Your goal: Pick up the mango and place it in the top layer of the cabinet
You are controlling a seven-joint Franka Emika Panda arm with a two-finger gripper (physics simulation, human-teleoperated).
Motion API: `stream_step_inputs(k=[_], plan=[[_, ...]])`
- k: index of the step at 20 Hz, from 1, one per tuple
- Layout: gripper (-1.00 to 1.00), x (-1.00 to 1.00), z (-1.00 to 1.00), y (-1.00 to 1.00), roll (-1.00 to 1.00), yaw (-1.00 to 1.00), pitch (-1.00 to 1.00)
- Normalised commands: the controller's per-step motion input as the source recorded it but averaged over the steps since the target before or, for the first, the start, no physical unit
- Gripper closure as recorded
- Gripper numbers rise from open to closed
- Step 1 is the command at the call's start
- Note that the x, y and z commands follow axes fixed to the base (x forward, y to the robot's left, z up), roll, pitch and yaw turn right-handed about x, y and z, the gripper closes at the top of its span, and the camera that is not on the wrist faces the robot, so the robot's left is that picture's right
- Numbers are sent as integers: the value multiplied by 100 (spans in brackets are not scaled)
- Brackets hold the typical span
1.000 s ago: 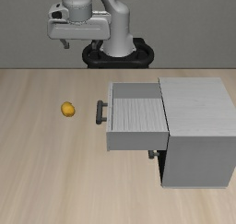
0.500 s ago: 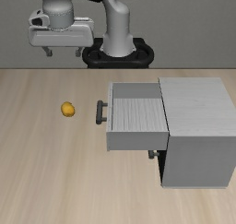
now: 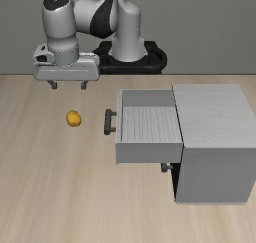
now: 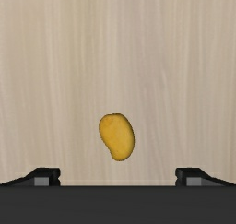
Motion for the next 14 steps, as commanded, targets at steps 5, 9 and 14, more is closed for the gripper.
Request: stream_step_inputs(k=[5, 9, 14], plan=[[-100, 0, -100, 0, 0, 0, 0], [-100, 0, -100, 0, 0, 0, 0], [100, 0, -60, 0, 0, 0, 0]])
